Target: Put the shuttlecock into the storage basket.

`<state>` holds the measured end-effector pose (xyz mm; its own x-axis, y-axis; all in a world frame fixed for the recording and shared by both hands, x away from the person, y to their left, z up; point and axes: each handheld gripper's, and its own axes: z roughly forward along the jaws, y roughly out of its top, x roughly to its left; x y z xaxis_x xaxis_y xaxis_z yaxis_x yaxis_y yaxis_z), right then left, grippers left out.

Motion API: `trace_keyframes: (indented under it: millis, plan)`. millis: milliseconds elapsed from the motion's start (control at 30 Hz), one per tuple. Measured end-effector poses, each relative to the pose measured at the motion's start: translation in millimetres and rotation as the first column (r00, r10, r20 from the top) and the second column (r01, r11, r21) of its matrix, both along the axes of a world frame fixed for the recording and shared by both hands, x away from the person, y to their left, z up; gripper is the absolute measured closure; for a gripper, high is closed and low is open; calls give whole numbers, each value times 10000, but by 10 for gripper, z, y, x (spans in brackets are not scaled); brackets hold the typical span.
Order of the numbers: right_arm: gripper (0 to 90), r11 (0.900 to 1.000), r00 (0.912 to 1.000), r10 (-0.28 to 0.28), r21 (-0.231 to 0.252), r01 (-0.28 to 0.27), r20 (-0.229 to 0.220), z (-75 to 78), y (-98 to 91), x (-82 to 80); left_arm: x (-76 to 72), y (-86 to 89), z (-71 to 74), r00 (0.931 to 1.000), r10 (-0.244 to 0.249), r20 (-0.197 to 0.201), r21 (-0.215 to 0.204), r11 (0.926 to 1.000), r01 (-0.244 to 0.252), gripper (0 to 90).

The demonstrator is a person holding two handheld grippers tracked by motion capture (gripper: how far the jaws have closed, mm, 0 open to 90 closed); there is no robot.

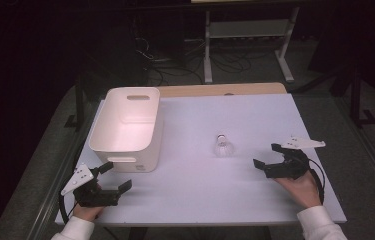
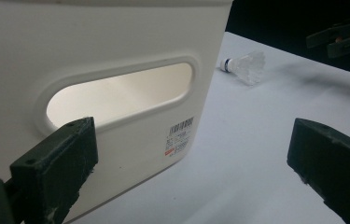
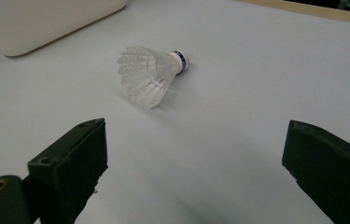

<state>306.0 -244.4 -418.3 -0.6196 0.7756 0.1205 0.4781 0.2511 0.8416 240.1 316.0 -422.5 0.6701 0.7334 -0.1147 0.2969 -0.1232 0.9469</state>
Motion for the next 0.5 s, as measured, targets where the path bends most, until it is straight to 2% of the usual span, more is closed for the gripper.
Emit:
trace_keyframes:
  millis: [300, 367, 500]
  plan:
    - [61, 9987, 9993, 263, -424, -275, -275, 66, 117, 114, 4, 3, 3, 10000, -18, 40, 48, 10000, 18, 14]
    - [61, 9983, 9992, 299, -502, -312, -268, 70, 129, 124, 2, -9, 0, 10000, 36, -7, -104, 9999, -36, 14]
    - [61, 9969, 9983, 439, -632, -463, -391, 91, 180, 172, 1, -8, 0, 10000, 35, -18, -75, 10000, -36, 14]
